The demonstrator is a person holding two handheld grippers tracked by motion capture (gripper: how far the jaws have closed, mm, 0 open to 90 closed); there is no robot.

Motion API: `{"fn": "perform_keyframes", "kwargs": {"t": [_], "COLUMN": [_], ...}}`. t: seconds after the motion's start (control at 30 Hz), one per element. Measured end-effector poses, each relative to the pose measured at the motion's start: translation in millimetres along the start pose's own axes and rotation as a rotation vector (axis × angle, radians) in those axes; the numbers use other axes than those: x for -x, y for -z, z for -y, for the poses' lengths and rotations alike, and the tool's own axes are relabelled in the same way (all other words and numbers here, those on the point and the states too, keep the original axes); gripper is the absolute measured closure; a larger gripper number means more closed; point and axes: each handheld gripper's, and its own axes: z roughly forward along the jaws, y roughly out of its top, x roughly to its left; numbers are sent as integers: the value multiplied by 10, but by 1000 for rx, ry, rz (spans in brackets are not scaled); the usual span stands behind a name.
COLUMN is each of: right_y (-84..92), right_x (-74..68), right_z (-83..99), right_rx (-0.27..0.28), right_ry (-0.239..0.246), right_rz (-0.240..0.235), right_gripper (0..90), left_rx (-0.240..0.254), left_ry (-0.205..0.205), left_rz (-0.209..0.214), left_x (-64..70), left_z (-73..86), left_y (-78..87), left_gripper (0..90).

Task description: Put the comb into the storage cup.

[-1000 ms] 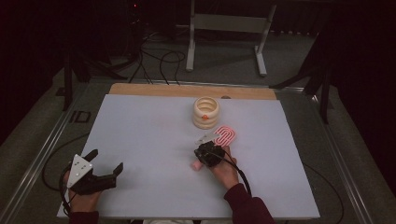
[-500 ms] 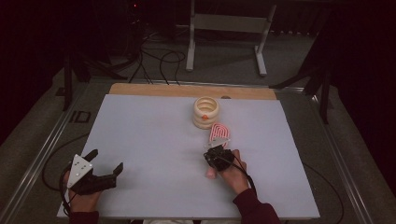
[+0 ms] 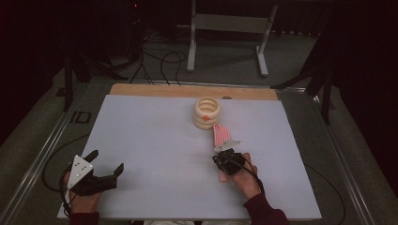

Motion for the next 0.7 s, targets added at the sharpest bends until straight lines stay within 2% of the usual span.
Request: {"fn": "perform_keyframes", "kwargs": {"t": [0.2, 0.53, 0.7], "right_y": [101, 250, 279], "right_x": [50, 265, 293], "right_z": [78, 272, 308], "right_rx": [1, 10, 18], "right_ry": [-2, -38, -33], "right_rz": [2, 17, 9], "right_gripper": [891, 876, 875], "left_rx": [1, -2, -4], "left_ry": [1, -1, -1], "left_rz": [-1, -1, -2], "left_x": [-1, -1, 1], "left_z": [1, 3, 4], "left_y": [1, -9, -10], "left_gripper": [0, 0, 0]}}
